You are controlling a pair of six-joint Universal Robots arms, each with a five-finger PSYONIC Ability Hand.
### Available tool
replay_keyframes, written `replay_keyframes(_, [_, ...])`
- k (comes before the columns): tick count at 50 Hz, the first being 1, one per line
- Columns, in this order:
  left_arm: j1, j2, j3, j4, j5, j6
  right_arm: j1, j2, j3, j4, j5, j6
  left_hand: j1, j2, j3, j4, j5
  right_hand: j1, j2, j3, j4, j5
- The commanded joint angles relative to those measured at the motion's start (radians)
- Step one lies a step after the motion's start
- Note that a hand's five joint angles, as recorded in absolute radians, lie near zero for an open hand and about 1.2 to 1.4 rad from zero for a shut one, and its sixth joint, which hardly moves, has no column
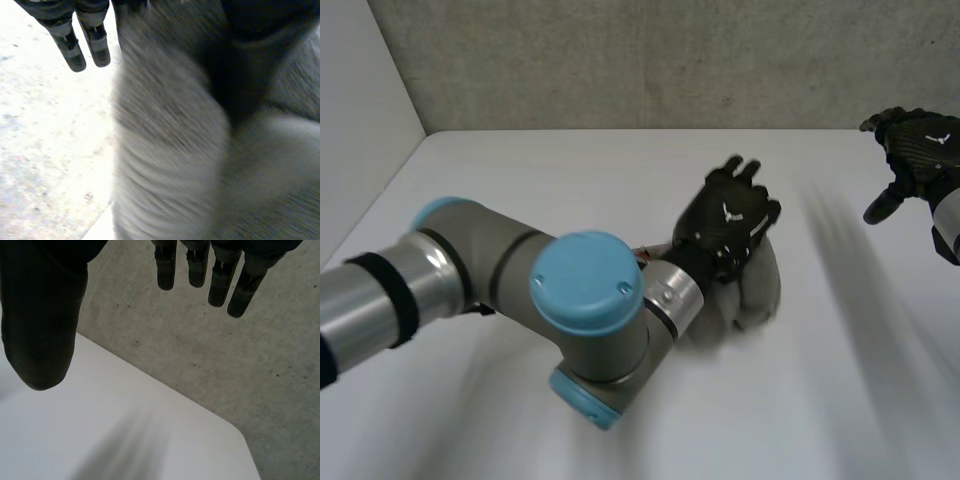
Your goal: Fold the towel.
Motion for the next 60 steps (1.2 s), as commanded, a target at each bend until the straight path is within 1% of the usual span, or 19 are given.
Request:
replay_keyframes(1, [0.005,-0.013,-0.032,-0.001,-0.002,0.006,-0.001,-0.027,-0.001,0.002,0.002,0.001,-0.561,-0.572,-0.051,-0.059,-0.582,-0.072,-0.075,-0.043,-0.076,-0.063])
replay_keyframes(5, [0.017,0.036,-0.067,0.010,0.003,0.004,0.006,-0.038,0.008,0.000,0.000,-0.003,-0.561,-0.572,-0.051,-0.059,-0.582,-0.072,-0.075,-0.043,-0.076,-0.063])
replay_keyframes(12, [0.130,0.223,-0.199,0.045,0.003,0.001,0.022,-0.104,0.027,0.013,-0.033,-0.019,-0.561,-0.572,-0.051,-0.059,-0.582,-0.072,-0.075,-0.043,-0.076,-0.063])
replay_keyframes(14, [0.152,0.260,-0.225,0.045,0.005,0.001,0.035,-0.135,0.036,0.023,-0.064,-0.039,-0.561,-0.572,-0.051,-0.059,-0.582,-0.072,-0.075,-0.043,-0.076,-0.063])
replay_keyframes(16, [0.175,0.299,-0.253,0.040,0.001,0.000,0.066,-0.168,0.060,0.051,-0.153,-0.109,-0.561,-0.572,-0.051,-0.059,-0.582,-0.072,-0.075,-0.043,-0.076,-0.063])
replay_keyframes(19, [0.224,0.372,-0.319,0.031,0.001,-0.006,0.110,-0.170,0.082,0.081,-0.223,-0.193,-0.561,-0.572,-0.051,-0.059,-0.582,-0.072,-0.075,-0.043,-0.076,-0.063])
replay_keyframes(24, [0.284,0.437,-0.439,-0.003,-0.002,-0.003,0.205,-0.158,0.105,0.178,-0.271,-0.305,-0.561,-0.571,-0.051,-0.059,-0.581,-0.072,-0.075,-0.043,-0.076,-0.063])
replay_keyframes(33, [0.328,0.409,-0.538,-0.139,-0.014,-0.006,0.374,-0.010,0.117,0.180,-0.265,-0.462,-0.555,-0.566,-0.051,-0.059,-0.575,-0.072,-0.075,-0.043,-0.076,-0.063])
replay_keyframes(39, [0.332,0.337,-0.532,-0.141,-0.032,-0.005,0.423,0.132,0.102,0.036,-0.190,-0.519,-0.561,-0.571,-0.051,-0.059,-0.581,-0.053,-0.057,-0.043,-0.076,-0.044])
replay_keyframes(44, [0.333,0.308,-0.518,-0.121,-0.057,-0.008,0.454,0.203,0.090,-0.057,-0.135,-0.553,-0.561,-0.572,-0.051,-0.059,-0.582,0.250,0.246,-0.043,-0.076,0.259])
replay_keyframes(45, [0.333,0.294,-0.515,-0.109,-0.058,-0.008,0.457,0.221,0.086,-0.076,-0.126,-0.560,-0.561,-0.572,-0.051,-0.059,-0.582,0.407,0.403,-0.043,-0.076,0.416])
replay_keyframes(46, [0.333,0.294,-0.515,-0.109,-0.058,-0.008,0.457,0.238,0.080,-0.084,-0.125,-0.562,-0.561,-0.572,-0.051,-0.059,-0.582,0.707,0.704,-0.043,-0.076,0.717])
replay_keyframes(47, [0.333,0.279,-0.512,-0.096,-0.058,-0.006,0.457,0.238,0.080,-0.084,-0.125,-0.562,-0.561,-0.572,-0.051,-0.059,-0.582,0.710,0.707,-0.043,-0.076,0.720])
replay_keyframes(48, [0.333,0.279,-0.512,-0.096,-0.058,-0.006,0.457,0.247,0.071,-0.084,-0.122,-0.551,-0.561,-0.572,-0.051,-0.059,-0.582,0.984,0.980,-0.043,-0.076,0.993])
replay_keyframes(49, [0.333,0.265,-0.508,-0.086,-0.060,-0.006,0.457,0.247,0.071,-0.084,-0.122,-0.551,-0.561,-0.571,-0.051,-0.059,-0.581,0.986,0.983,-0.043,-0.076,0.996])
replay_keyframes(50, [0.333,0.248,-0.502,-0.080,-0.060,-0.006,0.457,0.249,0.065,-0.083,-0.119,-0.545,-0.561,-0.571,-0.051,-0.059,-0.581,1.148,1.145,-0.043,-0.076,1.158])
replay_keyframes(55, [0.335,0.211,-0.479,-0.078,-0.068,-0.005,0.436,0.197,0.062,-0.089,-0.096,-0.411,-0.558,-0.568,-0.051,-0.059,-0.578,1.150,1.147,-0.043,-0.076,1.159])
replay_keyframes(57, [0.338,0.208,-0.477,-0.078,-0.066,-0.005,0.379,0.116,0.060,-0.092,-0.026,-0.193,-0.558,-0.568,-0.051,-0.059,-0.578,1.150,1.147,-0.043,-0.076,1.159])
replay_keyframes(60, [0.347,0.207,-0.480,-0.078,-0.066,-0.005,0.325,0.089,0.057,-0.087,0.008,-0.102,-0.558,-0.568,-0.051,-0.059,-0.578,1.150,1.147,-0.043,-0.076,1.159])
